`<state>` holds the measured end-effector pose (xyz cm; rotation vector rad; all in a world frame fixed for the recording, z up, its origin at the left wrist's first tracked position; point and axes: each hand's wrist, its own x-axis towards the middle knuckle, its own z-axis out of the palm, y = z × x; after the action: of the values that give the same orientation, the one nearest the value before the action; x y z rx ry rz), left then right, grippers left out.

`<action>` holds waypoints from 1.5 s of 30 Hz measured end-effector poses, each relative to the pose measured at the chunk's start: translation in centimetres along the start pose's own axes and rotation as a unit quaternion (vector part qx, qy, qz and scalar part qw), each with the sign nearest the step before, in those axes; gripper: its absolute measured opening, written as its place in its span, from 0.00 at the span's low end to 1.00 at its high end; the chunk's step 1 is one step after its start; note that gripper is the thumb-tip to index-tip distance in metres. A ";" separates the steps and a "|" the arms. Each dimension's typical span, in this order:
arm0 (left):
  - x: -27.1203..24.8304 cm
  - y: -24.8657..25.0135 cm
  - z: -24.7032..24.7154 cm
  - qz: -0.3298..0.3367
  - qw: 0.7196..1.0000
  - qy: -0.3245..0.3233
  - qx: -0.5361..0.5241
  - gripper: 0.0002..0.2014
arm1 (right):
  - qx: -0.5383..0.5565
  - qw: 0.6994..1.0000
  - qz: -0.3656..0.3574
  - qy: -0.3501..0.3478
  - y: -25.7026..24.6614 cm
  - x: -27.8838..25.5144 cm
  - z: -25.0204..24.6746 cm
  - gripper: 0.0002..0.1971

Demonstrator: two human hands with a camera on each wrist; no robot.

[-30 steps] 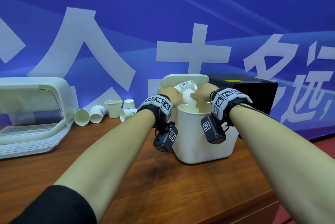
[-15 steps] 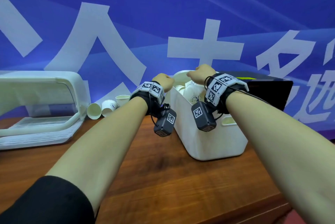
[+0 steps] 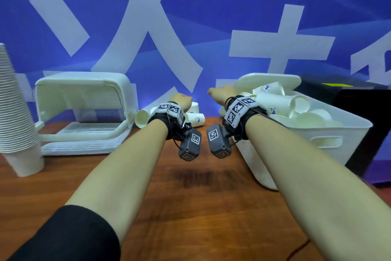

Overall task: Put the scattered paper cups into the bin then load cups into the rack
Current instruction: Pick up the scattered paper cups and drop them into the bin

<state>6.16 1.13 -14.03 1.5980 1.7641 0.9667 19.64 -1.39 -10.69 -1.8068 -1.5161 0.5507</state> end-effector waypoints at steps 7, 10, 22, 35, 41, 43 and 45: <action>1.3 -2.8 -1.0 -0.007 0.999 0.041 -0.009 0.13 | 0.025 0.999 0.020 -0.011 0.7 1.7 3.4 0.18; 2.6 -4.0 -0.6 -0.025 0.997 0.066 -0.015 0.16 | 0.035 0.999 0.035 -0.023 0.9 2.4 4.7 0.15; 8.5 -9.0 0.1 -0.082 0.993 0.081 0.019 0.07 | 0.018 0.997 0.036 -0.065 2.4 6.6 10.0 0.24; 12.5 -11.6 1.6 -0.044 0.987 0.085 0.132 0.07 | -0.040 0.995 -0.008 -0.091 4.0 10.9 14.7 0.25; 13.8 -12.5 1.7 -0.041 0.977 0.054 0.203 0.26 | -0.109 0.987 -0.027 -0.114 4.3 11.8 15.6 0.29; 13.9 -12.7 1.9 -0.057 0.969 0.059 0.233 0.27 | -0.130 0.985 -0.032 -0.108 4.4 12.0 16.1 0.28; 13.9 -12.8 2.4 -0.084 0.965 0.074 0.238 0.26 | -0.176 0.978 -0.048 -0.097 4.3 12.1 16.5 0.25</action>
<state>-1.17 14.86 -24.99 1.6479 2.3266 0.6216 13.54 14.06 -23.42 -1.9736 -1.9231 0.4418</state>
